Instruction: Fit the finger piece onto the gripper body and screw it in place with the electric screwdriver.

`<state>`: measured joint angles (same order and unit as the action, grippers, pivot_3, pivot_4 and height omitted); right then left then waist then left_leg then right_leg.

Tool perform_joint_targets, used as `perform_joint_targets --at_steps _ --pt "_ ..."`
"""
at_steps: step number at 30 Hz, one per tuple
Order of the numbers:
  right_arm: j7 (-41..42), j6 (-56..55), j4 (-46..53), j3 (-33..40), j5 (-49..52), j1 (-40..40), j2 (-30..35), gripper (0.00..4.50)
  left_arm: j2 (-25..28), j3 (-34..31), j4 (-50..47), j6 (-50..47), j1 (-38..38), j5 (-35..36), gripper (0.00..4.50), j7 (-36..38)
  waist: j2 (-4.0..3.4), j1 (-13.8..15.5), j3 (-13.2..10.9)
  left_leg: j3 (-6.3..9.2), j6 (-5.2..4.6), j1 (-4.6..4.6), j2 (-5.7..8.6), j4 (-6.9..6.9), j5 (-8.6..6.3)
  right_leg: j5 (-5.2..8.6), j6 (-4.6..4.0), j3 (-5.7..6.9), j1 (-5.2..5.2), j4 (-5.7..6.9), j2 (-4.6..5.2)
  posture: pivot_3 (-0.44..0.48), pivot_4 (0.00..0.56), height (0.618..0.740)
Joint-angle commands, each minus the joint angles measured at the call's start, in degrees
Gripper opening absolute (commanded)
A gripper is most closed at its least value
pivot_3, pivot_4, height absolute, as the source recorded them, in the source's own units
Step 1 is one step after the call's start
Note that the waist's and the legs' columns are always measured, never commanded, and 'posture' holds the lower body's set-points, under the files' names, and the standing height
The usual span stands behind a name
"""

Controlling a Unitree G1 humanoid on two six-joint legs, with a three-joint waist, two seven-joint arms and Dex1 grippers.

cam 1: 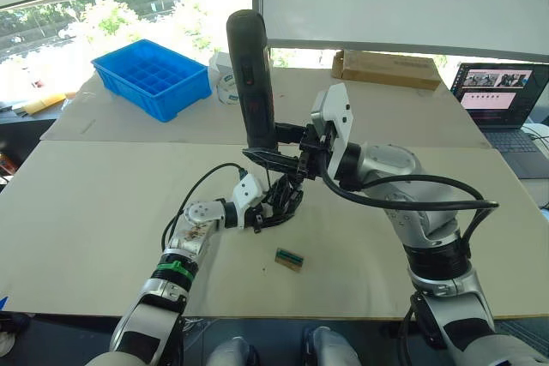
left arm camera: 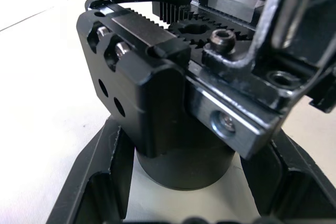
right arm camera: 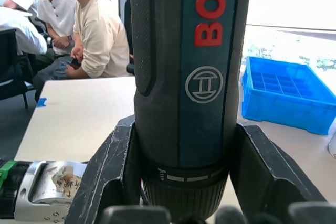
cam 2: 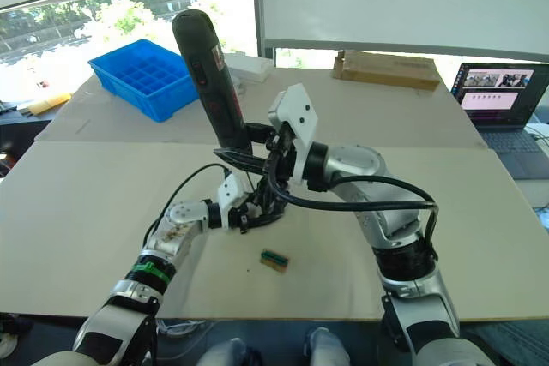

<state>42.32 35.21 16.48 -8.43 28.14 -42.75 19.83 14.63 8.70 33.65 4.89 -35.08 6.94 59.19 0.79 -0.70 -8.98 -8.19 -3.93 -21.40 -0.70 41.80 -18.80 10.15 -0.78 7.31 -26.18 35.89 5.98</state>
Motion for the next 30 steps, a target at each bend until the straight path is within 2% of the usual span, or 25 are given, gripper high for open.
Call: perform_joint_targets --at_steps 1,30 --pt "0.3 -2.6 3.2 1.1 0.3 -0.7 -0.2 1.92 0.1 -0.2 -1.6 0.0 -0.3 0.7 2.31 0.5 0.00 0.0 0.0 0.00 0.00 0.00 0.00 0.00 0.00 0.00 0.00 0.00 0.00 0.00 0.00 0.000 0.150 0.738" --pt "1.0 -1.5 3.5 2.0 0.5 -2.4 -0.4 1.92 0.4 -0.5 0.3 0.4 -1.8 0.6 2.31 0.9 -0.01 -0.1 0.0 0.00 0.00 0.00 -0.01 0.00 0.00 0.00 0.00 -0.01 0.00 0.00 -0.01 0.000 0.150 0.738"
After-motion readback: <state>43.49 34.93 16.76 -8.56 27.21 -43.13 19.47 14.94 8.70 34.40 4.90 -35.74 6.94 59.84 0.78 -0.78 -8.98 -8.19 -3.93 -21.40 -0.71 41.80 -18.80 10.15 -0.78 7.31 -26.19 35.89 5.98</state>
